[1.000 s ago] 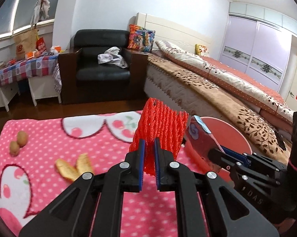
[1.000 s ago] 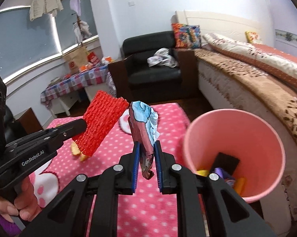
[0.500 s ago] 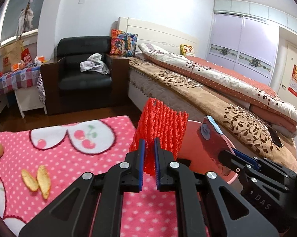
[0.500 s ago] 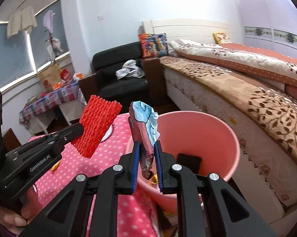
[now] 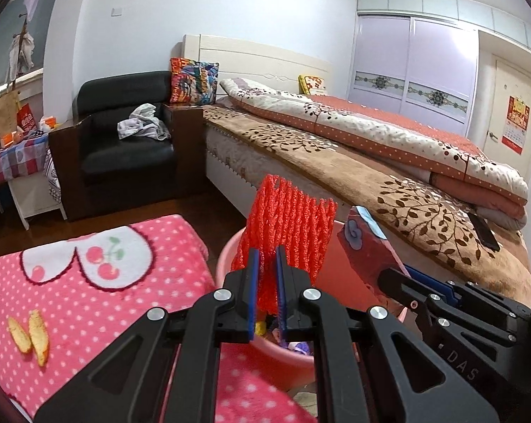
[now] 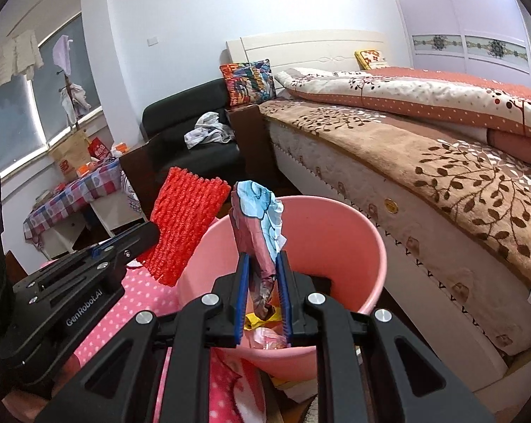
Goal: Collect trash
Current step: 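Carry the red net and wrapper with both tools over the pink bucket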
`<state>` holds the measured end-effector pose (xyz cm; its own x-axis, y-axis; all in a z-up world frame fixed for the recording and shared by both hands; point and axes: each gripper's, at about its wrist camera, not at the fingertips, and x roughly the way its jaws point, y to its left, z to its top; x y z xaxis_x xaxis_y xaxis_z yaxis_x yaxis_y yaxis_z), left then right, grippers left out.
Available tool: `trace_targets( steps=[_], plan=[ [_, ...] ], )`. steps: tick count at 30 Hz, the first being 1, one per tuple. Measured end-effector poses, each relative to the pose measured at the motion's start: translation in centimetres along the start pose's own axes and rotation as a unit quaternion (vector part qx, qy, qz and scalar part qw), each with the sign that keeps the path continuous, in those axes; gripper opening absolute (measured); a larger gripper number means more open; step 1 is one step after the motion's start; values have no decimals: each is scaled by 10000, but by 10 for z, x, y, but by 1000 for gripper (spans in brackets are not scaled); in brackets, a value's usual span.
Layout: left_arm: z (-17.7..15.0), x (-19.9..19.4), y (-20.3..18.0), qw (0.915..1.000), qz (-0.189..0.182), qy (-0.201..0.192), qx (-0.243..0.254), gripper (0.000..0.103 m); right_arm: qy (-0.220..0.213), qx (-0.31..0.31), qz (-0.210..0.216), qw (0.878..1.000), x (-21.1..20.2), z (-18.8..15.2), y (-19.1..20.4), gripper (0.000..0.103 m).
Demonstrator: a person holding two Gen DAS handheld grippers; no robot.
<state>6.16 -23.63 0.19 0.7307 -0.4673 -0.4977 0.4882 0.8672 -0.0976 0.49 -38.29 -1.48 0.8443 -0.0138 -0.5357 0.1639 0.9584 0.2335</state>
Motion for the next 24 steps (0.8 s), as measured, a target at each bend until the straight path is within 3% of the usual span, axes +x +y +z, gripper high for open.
trace_targets(
  steps=[24],
  plan=[
    [-1,39,-26,9995,-139,229,159,9,115,118,-155,9997,21,2,-25,15]
  ],
)
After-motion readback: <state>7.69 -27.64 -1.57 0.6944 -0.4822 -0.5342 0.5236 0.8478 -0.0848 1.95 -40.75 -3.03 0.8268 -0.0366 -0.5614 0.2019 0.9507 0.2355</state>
